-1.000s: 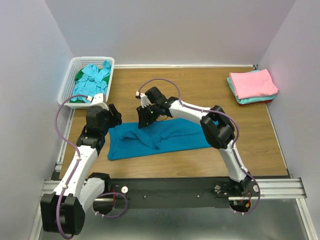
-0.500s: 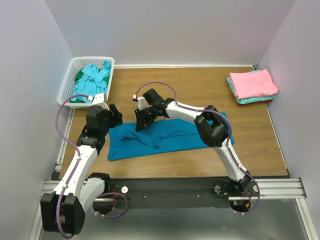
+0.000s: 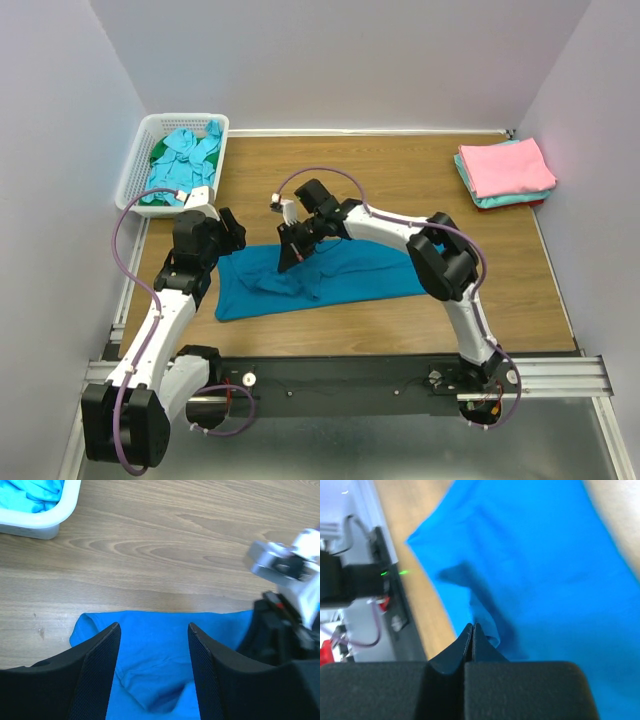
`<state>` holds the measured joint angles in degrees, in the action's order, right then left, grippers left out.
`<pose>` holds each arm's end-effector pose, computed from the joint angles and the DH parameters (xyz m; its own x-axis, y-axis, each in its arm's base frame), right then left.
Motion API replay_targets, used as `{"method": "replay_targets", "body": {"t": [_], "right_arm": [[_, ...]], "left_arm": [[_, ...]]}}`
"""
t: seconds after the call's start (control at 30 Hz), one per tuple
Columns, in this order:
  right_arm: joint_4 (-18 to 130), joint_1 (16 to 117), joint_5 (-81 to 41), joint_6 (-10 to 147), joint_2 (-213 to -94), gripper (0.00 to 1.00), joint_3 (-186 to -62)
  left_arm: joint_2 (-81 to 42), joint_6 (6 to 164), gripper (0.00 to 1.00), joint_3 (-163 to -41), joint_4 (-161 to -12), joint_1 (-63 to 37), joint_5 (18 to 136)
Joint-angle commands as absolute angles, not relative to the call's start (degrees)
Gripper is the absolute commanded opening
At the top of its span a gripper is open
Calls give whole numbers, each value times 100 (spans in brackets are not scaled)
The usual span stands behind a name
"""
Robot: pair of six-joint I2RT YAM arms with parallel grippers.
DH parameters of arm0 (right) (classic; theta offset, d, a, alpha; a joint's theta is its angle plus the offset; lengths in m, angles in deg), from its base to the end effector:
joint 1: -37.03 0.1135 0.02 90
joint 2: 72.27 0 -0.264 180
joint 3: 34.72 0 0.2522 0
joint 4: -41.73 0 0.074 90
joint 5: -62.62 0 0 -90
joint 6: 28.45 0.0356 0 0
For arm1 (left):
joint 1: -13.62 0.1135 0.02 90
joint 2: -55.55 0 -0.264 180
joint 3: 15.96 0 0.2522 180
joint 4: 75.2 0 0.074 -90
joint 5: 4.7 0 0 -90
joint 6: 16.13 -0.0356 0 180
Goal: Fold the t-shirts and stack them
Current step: Fold the tshirt
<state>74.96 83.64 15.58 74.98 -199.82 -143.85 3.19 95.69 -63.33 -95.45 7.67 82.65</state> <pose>0.3137 0.3671 0.1646 -0.7150 -0.5089 -0.4794 -0.6747 0.3225 0.6639 0.2078 -0.0233 0.2539 -0.4477 -0.3266 -0.8324 -0.0229 0.9348 -0.3545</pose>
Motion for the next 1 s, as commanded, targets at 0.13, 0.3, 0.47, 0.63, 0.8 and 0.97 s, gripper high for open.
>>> {"method": "replay_targets", "body": {"t": [0.13, 0.3, 0.47, 0.63, 0.8, 0.97], "right_arm": [[7509, 8615, 2166, 7368, -19277, 2, -13462], [7597, 8826, 2210, 7324, -19268, 4, -13241], [7974, 9098, 2263, 7123, -19400, 4, -13460], [8537, 9134, 1641, 6850, -18944, 28, -13453], [8722, 8977, -640, 7068, -17839, 43, -13023], [8749, 7882, -2453, 7919, -16706, 45, -12171]], "left_arm": [[290, 9461, 64, -6286, -9424, 800, 8091], [246, 9461, 64, -6277, -9424, 800, 8056], [220, 9461, 64, -6268, -9433, 800, 8056], [149, 9452, 64, -6277, -9424, 800, 8038], [-167, 9583, 64, -6295, -9424, 800, 7872], [-658, 9760, 63, -6382, -9406, 800, 7757]]}}
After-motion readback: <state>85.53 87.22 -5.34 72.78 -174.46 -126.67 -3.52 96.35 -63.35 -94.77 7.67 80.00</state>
